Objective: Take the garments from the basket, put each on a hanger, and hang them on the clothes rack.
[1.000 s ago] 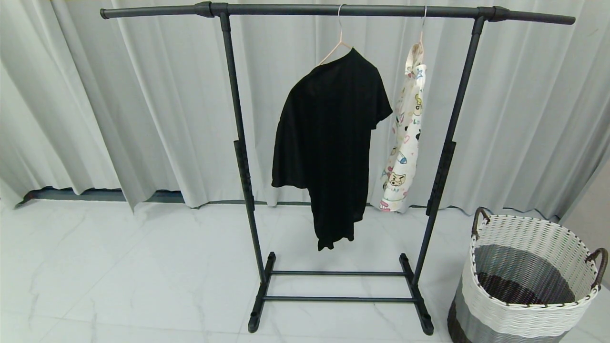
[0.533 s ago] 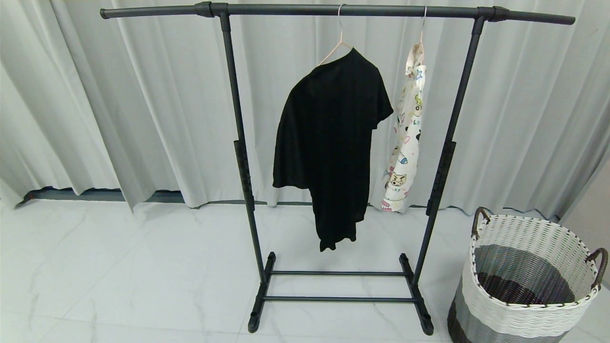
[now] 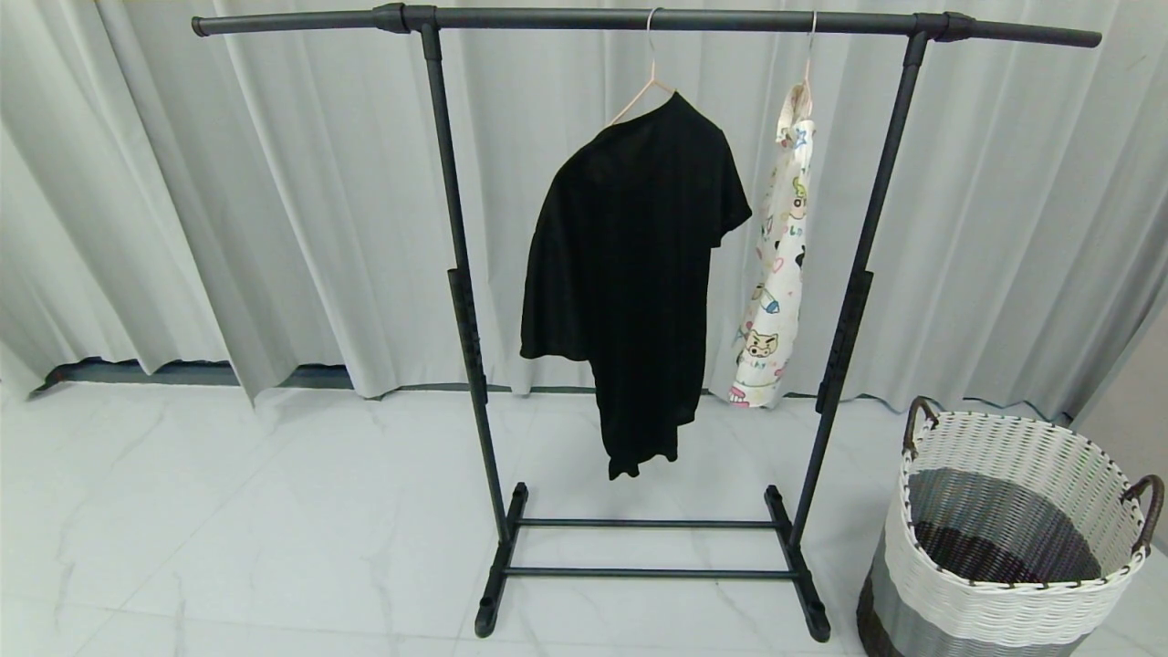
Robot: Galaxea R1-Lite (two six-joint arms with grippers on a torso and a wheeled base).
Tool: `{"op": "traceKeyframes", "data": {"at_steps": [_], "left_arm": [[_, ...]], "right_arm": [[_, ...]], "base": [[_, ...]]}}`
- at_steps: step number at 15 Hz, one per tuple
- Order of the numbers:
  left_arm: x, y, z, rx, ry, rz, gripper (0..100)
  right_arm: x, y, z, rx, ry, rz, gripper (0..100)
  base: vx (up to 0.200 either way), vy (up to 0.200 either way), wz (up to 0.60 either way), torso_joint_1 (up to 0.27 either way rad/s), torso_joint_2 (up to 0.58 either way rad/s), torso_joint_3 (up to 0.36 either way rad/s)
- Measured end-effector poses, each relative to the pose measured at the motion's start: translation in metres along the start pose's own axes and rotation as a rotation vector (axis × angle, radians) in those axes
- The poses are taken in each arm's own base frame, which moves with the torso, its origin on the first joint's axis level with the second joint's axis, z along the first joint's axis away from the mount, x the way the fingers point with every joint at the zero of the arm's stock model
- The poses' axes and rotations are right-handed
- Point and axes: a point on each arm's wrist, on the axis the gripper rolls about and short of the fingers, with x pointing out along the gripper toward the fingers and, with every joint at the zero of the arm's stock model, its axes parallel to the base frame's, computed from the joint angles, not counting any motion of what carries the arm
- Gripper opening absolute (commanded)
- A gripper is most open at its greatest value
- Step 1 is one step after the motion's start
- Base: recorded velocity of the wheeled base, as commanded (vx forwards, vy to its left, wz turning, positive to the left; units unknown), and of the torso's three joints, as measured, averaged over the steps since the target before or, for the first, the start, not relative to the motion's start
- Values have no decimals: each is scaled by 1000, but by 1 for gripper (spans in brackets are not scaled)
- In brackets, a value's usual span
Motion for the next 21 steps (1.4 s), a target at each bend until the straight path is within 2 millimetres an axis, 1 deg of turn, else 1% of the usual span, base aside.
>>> {"op": "traceKeyframes", "data": {"at_steps": [21], "left_arm": [[0,0,0,0,0,0,100]], "right_arm": [[0,0,0,0,1,-1,100]], "base": [[0,0,0,0,0,0]]}}
